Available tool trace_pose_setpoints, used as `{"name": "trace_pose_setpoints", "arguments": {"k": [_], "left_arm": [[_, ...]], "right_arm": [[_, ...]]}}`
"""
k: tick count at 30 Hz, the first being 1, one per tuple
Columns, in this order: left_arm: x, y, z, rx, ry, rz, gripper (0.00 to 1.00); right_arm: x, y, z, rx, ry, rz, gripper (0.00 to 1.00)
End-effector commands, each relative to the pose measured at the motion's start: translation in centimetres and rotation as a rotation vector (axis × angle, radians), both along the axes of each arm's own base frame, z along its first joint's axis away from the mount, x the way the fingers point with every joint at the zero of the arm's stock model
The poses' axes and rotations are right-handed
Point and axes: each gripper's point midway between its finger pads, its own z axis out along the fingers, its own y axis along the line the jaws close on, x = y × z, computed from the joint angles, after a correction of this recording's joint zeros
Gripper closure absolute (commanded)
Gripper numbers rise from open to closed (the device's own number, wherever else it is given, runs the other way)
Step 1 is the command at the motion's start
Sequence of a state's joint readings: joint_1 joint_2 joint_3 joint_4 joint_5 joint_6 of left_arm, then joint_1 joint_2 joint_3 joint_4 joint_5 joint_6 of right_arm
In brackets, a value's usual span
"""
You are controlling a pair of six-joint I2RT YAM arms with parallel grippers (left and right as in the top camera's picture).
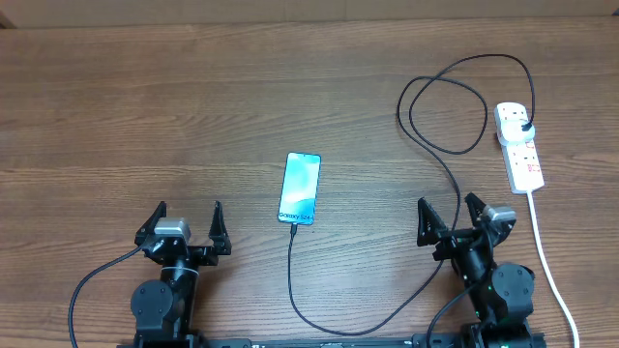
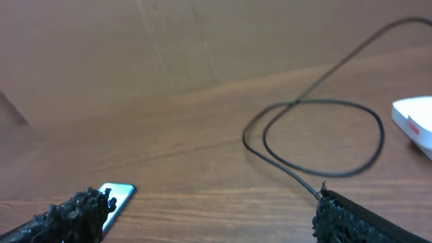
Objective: Plug charger to phone and switch on socket
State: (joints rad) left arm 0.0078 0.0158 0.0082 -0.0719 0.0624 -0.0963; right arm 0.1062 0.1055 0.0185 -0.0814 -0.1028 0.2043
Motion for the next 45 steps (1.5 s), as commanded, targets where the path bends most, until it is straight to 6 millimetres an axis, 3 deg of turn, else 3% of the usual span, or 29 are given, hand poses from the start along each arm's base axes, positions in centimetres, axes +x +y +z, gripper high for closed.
{"name": "trace_pose_setpoints", "arguments": {"k": [1, 10, 20, 45], "left_arm": [[0.0, 0.1, 0.0, 0.023, -0.006, 0.007, 0.00], [0.0, 0.1, 0.0, 0.023, -0.006, 0.007, 0.00], [0.0, 0.1, 0.0, 0.023, -0.006, 0.007, 0.01], [0.0, 0.1, 0.0, 0.023, -0.006, 0.007, 0.00]], "right_arm": [[-0.2, 0.4, 0.3, -0.007, -0.028, 0.024, 0.00], [-0.4, -0.1, 1.9, -0.087, -0.116, 0.001, 0.00], [-0.4, -0.3, 1.8, -0.190, -0.136, -0.004, 0.00], [-0.4, -0.3, 1.9, -0.188, -0.139, -0.004, 0.00]]}}
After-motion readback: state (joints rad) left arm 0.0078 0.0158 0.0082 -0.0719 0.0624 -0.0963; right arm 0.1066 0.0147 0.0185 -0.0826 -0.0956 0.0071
